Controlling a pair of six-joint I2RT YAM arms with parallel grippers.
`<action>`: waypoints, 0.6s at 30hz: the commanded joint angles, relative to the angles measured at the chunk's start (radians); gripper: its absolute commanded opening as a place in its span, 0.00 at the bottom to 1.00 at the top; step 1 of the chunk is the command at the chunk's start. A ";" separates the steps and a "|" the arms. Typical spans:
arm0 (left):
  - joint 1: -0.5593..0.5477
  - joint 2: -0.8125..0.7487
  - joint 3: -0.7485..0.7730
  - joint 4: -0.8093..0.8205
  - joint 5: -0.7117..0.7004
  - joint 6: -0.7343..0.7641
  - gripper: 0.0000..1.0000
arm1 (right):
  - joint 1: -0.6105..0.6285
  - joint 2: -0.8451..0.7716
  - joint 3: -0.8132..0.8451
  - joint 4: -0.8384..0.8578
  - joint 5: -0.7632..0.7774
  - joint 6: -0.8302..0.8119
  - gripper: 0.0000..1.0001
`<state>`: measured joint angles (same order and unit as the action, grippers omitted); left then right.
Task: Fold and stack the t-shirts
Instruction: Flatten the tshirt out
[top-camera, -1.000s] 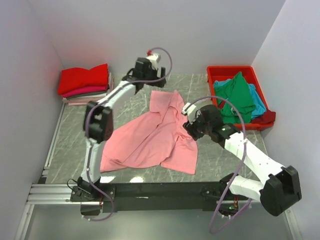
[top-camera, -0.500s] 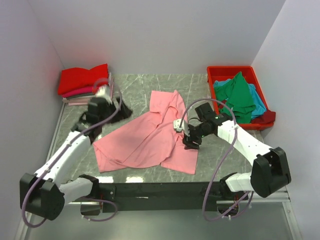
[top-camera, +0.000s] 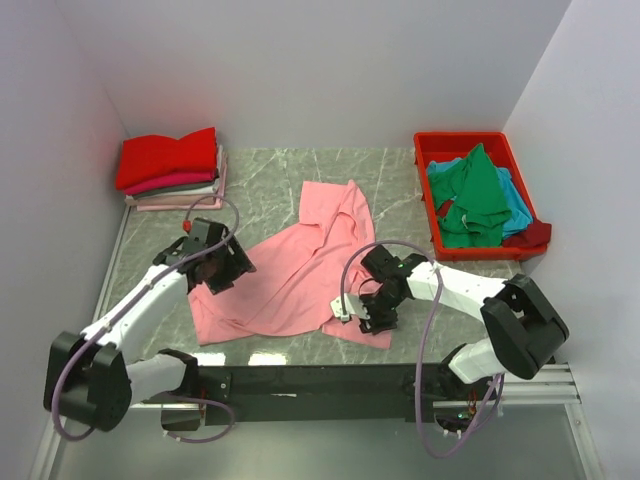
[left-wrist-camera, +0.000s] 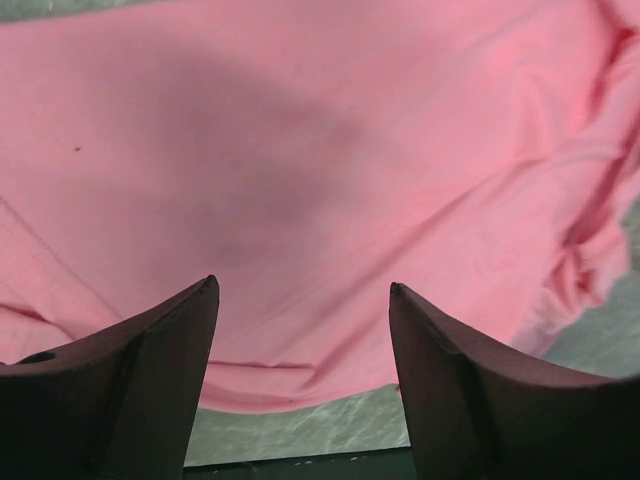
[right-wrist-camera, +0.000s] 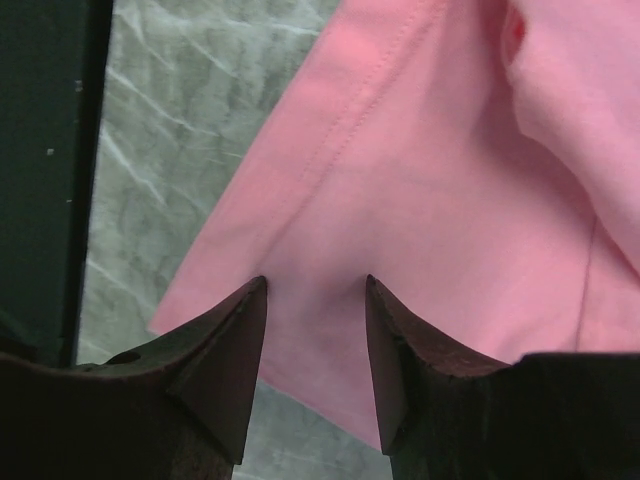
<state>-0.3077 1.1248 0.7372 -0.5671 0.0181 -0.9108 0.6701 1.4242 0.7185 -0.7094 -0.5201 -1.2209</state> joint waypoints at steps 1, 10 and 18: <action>-0.022 0.058 0.002 -0.056 0.013 0.027 0.73 | 0.005 0.001 0.009 0.065 0.026 0.006 0.51; -0.264 0.249 0.155 -0.161 -0.118 0.156 0.65 | 0.002 0.038 0.010 0.080 0.057 0.021 0.49; -0.311 0.276 0.151 -0.148 -0.185 0.170 0.63 | 0.003 0.103 0.044 0.062 0.089 0.021 0.46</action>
<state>-0.6167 1.4364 0.8955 -0.7204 -0.1253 -0.7673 0.6697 1.4734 0.7490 -0.6434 -0.4774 -1.2022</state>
